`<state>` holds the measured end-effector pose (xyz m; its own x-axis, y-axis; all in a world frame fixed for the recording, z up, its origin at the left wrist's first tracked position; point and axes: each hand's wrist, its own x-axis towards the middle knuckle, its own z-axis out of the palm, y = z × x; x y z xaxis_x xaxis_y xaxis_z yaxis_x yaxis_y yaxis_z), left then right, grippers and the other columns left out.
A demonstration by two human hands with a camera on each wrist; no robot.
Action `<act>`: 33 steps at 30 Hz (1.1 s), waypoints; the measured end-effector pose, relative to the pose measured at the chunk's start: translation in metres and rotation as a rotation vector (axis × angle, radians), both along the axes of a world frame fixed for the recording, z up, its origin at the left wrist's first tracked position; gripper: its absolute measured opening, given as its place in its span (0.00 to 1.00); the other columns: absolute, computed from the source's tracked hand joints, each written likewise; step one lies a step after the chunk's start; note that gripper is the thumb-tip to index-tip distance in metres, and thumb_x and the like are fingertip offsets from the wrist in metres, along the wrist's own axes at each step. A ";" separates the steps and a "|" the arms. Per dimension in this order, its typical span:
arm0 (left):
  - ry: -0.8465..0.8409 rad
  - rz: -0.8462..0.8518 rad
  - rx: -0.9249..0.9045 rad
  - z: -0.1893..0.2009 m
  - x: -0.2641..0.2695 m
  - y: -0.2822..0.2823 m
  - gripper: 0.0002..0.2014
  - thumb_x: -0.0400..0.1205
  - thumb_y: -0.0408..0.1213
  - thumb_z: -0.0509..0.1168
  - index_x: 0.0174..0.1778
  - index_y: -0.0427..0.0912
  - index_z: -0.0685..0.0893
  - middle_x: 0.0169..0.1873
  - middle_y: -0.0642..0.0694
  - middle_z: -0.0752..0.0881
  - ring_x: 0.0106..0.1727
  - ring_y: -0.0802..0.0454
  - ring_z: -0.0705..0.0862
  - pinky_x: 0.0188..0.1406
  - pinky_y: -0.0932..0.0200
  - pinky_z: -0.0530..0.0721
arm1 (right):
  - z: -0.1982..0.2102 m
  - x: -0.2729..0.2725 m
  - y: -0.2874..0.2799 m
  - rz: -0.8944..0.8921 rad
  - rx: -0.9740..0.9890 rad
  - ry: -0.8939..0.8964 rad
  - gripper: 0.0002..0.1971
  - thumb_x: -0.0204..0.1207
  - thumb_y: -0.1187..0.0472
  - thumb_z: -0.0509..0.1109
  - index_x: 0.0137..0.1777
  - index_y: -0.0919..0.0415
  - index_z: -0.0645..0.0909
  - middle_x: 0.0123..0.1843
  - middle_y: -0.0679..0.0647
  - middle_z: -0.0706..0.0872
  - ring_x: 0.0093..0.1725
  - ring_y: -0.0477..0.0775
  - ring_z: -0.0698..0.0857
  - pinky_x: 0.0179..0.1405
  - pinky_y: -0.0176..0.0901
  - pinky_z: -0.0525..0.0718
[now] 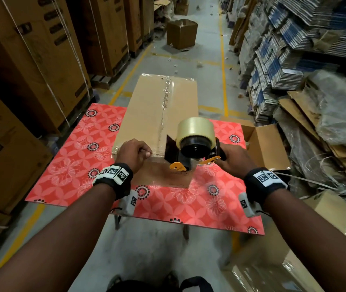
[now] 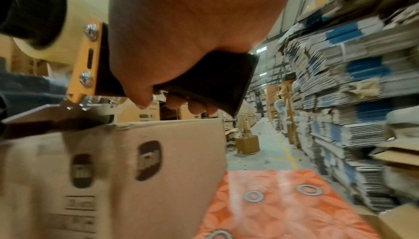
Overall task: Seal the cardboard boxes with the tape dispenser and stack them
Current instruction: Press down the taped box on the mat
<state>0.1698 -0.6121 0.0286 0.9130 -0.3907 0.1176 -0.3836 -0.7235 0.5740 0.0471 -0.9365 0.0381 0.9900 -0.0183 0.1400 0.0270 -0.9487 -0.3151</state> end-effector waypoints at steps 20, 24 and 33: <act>0.076 0.010 0.056 0.004 -0.036 -0.080 0.11 0.78 0.36 0.68 0.36 0.59 0.83 0.38 0.60 0.79 0.57 0.51 0.81 0.50 0.54 0.60 | -0.005 -0.028 -0.024 -0.047 0.192 -0.017 0.10 0.71 0.65 0.81 0.47 0.53 0.84 0.33 0.35 0.79 0.32 0.36 0.77 0.31 0.30 0.67; 0.082 0.008 0.000 0.000 -0.034 -0.079 0.13 0.77 0.38 0.71 0.32 0.61 0.82 0.38 0.61 0.82 0.54 0.56 0.83 0.52 0.54 0.63 | -0.003 -0.030 -0.030 -0.064 0.159 -0.010 0.11 0.69 0.65 0.81 0.49 0.56 0.85 0.34 0.37 0.79 0.34 0.43 0.78 0.31 0.29 0.65; 0.103 0.006 -0.022 -0.003 -0.031 -0.080 0.12 0.76 0.37 0.70 0.34 0.62 0.86 0.40 0.60 0.84 0.53 0.58 0.83 0.62 0.51 0.71 | -0.013 -0.051 -0.057 -0.169 0.195 0.028 0.11 0.68 0.69 0.82 0.41 0.57 0.84 0.34 0.53 0.86 0.37 0.61 0.87 0.36 0.52 0.80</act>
